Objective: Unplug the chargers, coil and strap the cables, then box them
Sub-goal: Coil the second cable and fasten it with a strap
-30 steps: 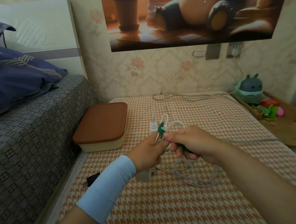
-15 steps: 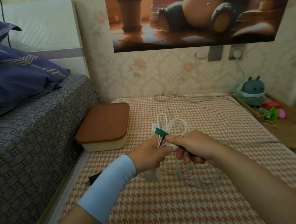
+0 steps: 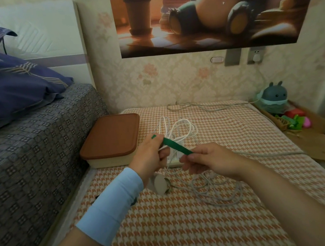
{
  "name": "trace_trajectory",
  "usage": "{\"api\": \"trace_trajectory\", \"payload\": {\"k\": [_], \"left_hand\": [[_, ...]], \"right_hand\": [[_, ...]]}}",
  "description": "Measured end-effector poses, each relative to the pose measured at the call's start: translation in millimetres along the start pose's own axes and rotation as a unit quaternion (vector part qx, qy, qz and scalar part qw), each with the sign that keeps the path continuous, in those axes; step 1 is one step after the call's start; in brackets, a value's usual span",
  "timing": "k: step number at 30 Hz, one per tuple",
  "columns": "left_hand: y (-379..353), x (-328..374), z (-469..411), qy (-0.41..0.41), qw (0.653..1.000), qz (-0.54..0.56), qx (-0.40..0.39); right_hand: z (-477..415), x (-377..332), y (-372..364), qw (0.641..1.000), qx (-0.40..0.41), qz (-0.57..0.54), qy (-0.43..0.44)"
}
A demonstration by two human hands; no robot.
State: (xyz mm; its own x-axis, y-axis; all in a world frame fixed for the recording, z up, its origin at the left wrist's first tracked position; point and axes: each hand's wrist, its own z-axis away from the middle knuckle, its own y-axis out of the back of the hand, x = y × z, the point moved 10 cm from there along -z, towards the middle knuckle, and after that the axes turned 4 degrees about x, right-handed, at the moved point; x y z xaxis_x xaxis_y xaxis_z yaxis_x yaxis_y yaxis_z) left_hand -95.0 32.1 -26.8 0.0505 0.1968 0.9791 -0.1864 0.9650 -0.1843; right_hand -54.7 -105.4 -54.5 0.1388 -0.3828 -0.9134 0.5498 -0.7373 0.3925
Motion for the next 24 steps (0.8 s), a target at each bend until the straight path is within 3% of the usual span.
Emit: {"api": "trace_trajectory", "payload": {"k": [2, 5, 8, 11, 13, 16, 20, 22, 24], "left_hand": [[-7, 7, 5, -0.034, 0.998, -0.039, -0.035], [-18, 16, 12, -0.133, 0.966, -0.207, -0.082], [-24, 12, 16, -0.203, 0.913, -0.332, -0.123], [-23, -3, 14, -0.204, 0.870, -0.428, -0.136], [-26, -10, 13, -0.205, 0.846, -0.472, -0.142], [-32, -14, 15, -0.225, 0.826, -0.496, -0.149], [-27, -7, 11, -0.246, 0.843, -0.467, -0.106], [-23, -2, 9, -0.258, 0.849, -0.452, -0.091], [-24, 3, 11, -0.279, 0.848, -0.439, -0.098]], "right_hand": [[0, 3, 8, 1.000, 0.018, 0.012, 0.003], [-2, 5, 22, 0.997, 0.057, 0.047, 0.009], [-5, 14, 27, 0.996, 0.036, -0.078, -0.020], [-5, 13, 24, 0.976, -0.018, -0.213, -0.045], [-2, 1, 21, 0.969, -0.032, -0.243, -0.031], [1, -15, 14, 0.985, -0.018, -0.172, -0.011], [-3, -10, 23, 0.995, 0.096, 0.030, -0.008], [-1, 12, 11, 0.995, 0.025, -0.012, -0.092], [14, 34, -18, 0.971, -0.135, -0.035, -0.192]]}}
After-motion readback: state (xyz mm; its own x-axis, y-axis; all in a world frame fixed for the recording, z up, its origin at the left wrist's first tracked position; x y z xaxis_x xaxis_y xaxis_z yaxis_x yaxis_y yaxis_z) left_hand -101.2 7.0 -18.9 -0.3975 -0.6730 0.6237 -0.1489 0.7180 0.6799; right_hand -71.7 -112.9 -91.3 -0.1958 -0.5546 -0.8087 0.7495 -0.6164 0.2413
